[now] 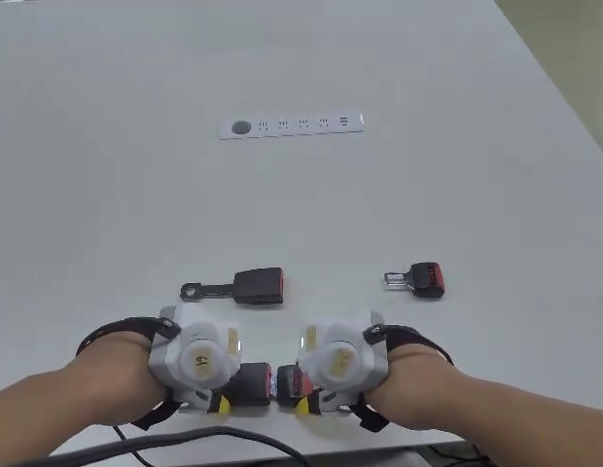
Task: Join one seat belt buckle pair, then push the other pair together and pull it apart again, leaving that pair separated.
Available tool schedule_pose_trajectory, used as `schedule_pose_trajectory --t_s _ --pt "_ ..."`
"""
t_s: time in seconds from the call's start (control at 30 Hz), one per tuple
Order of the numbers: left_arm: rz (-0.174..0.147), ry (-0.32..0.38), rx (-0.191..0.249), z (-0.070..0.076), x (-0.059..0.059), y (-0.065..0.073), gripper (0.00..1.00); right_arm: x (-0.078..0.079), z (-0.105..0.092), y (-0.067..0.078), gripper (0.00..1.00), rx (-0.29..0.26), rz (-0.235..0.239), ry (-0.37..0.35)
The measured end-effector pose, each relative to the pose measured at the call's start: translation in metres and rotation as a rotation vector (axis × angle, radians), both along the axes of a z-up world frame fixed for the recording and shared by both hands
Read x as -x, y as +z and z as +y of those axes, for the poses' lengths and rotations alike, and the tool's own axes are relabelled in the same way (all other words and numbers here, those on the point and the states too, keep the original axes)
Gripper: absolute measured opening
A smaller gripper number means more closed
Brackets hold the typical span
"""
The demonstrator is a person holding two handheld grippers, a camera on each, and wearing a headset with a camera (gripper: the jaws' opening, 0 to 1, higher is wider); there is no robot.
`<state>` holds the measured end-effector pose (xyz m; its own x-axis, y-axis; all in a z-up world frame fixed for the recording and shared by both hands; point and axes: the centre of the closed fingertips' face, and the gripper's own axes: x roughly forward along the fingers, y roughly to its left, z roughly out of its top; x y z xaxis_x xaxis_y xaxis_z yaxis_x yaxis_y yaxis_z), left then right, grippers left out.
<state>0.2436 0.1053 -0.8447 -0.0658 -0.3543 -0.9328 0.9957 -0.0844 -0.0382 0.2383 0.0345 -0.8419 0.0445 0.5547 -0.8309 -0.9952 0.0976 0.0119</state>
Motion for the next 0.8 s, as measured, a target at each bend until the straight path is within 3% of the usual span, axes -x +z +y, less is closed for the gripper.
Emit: schedule_pose_trajectory --t_s 0.33,0.53,0.7,0.8 --pt "-0.004 0.013 -0.007 -0.0007 -0.0018 -0.0001 0.32 -0.0026 -0.0005 -0.0002 0.32 0.010 -0.009 0.011" --pt "0.001 0.021 -0.018 -0.0016 -0.0023 0.0001 0.33 -0.0048 0.0003 0.0006 0.33 0.004 0.032 -0.004" --pt "0.000 -0.010 -0.035 -0.0015 -0.0026 0.0003 0.33 -0.0030 0.0008 0.0015 0.34 0.014 0.027 0.012" --pt "0.004 0.017 -0.028 -0.0021 -0.0025 0.0005 0.34 -0.0030 0.0007 0.0022 0.34 0.007 0.027 0.008"
